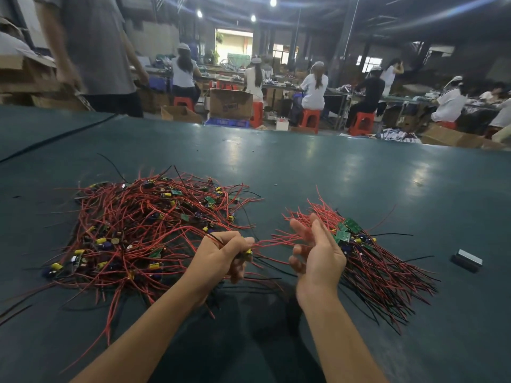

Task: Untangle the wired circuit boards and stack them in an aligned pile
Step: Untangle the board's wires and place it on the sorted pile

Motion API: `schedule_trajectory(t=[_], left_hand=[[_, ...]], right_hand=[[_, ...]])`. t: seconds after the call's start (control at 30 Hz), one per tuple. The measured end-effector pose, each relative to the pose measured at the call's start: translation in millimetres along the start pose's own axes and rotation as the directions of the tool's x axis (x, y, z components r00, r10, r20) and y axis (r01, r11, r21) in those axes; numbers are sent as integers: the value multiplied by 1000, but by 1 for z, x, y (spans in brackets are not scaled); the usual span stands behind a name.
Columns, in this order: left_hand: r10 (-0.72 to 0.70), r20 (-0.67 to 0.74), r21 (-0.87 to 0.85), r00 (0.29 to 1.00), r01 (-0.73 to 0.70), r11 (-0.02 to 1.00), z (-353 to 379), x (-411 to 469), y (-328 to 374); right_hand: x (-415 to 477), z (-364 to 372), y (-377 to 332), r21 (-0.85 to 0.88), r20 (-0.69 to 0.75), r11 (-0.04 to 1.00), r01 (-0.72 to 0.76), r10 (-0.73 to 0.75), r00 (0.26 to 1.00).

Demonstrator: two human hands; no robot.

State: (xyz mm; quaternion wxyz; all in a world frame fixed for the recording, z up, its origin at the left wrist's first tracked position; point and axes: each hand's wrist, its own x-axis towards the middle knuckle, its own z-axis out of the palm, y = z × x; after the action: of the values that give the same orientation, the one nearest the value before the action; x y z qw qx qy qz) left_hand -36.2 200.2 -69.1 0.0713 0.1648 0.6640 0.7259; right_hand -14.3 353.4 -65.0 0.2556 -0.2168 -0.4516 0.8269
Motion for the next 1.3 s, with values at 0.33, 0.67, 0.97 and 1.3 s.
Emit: schedule_trajectory(t=[0.33, 0.67, 0.97, 1.3], left_hand=[[35, -34, 35, 999, -33, 999, 1, 4, 0], [9, -6, 108, 1000, -8, 994, -1, 4, 0], [-30, 5, 127, 1000, 29, 991, -9, 3, 4], [-94, -8, 84, 996, 94, 992, -8, 2, 7]], right_hand=[[-32, 19, 31, -248, 314, 968, 26, 55, 948], [-24, 17, 29, -279, 282, 960, 14, 68, 957], [15, -4, 1, -176, 17, 983, -53, 57, 998], [17, -6, -7, -88, 7, 992, -94, 94, 996]])
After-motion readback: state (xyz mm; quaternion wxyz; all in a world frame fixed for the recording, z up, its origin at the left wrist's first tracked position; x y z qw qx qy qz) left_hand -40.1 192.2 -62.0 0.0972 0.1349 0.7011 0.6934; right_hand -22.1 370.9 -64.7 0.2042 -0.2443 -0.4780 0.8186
